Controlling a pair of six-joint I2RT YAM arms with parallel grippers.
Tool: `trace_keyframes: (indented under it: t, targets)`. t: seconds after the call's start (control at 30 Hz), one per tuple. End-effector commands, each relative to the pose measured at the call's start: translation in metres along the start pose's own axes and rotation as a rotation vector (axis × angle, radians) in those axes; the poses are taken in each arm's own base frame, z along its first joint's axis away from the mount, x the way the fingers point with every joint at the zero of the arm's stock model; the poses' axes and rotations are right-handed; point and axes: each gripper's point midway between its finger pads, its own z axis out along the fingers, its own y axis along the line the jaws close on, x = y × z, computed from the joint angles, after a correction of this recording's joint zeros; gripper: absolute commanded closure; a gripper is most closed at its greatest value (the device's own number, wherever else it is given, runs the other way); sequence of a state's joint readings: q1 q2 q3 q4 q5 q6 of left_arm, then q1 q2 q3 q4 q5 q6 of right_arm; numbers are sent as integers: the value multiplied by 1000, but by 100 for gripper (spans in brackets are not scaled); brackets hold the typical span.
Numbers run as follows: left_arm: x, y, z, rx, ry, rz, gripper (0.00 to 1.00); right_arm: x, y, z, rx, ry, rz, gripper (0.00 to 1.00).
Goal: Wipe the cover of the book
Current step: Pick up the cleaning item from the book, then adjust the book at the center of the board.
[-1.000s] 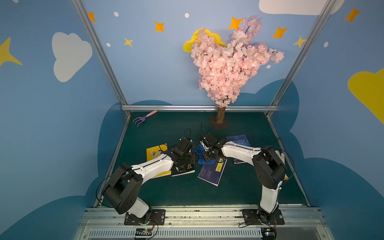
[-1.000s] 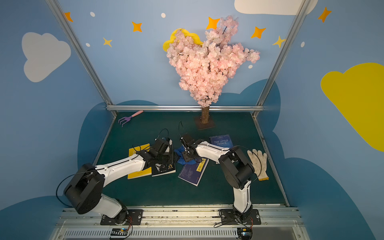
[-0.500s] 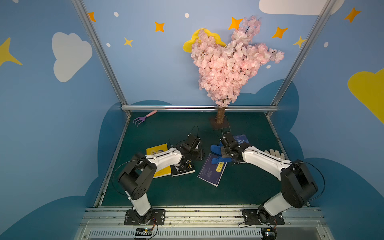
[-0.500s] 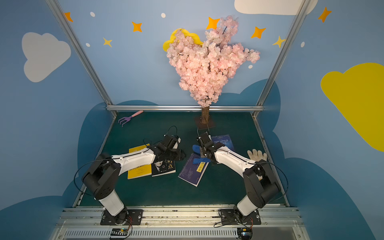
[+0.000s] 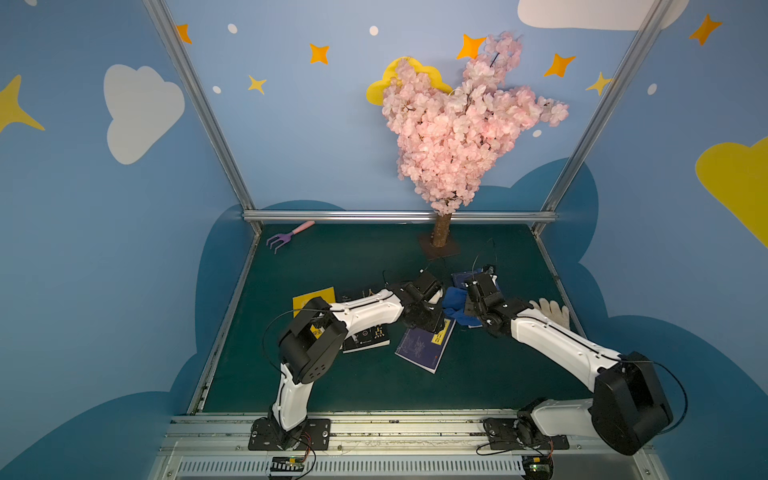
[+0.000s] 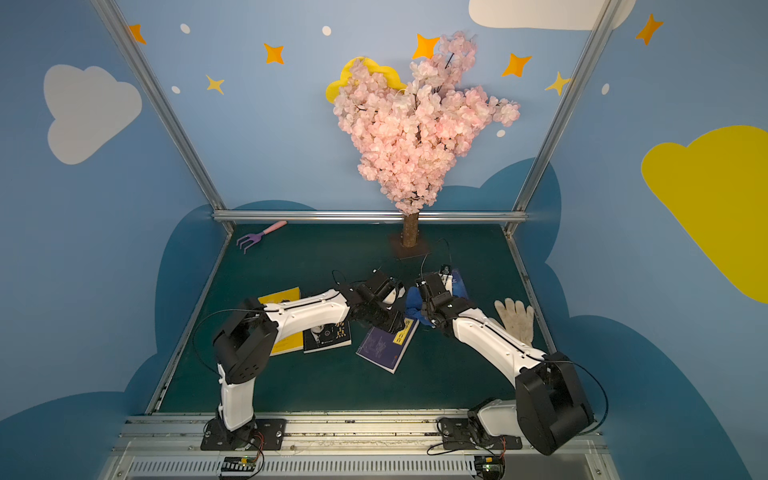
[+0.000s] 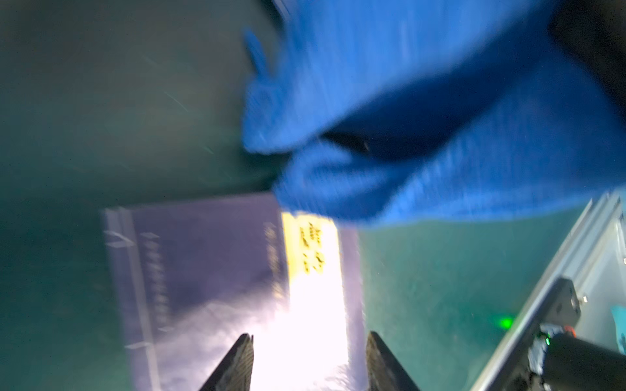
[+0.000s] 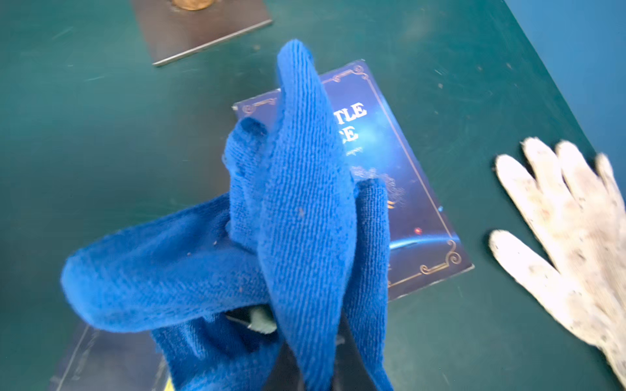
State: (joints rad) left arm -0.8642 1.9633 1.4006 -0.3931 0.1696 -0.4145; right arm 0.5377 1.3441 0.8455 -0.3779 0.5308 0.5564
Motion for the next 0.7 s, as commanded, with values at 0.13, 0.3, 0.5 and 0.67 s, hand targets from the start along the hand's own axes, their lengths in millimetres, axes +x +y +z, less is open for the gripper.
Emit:
trace_keyframes:
  t: [0.13,0.3,0.5,0.67]
  targets:
    - [35,3,-25,22,11,-117,44,-5,-6,0,18,-15,61,100]
    - [67,-3,-35,43,22,-172,42,-8,-9,-4,12,-46,73,100]
    - [97,-2,-25,43,34,-235,42,-6,-6,-1,3,-34,72,100]
    - [112,-9,-22,-33,-12,-231,41,-6,-8,-1,27,-21,60,100]
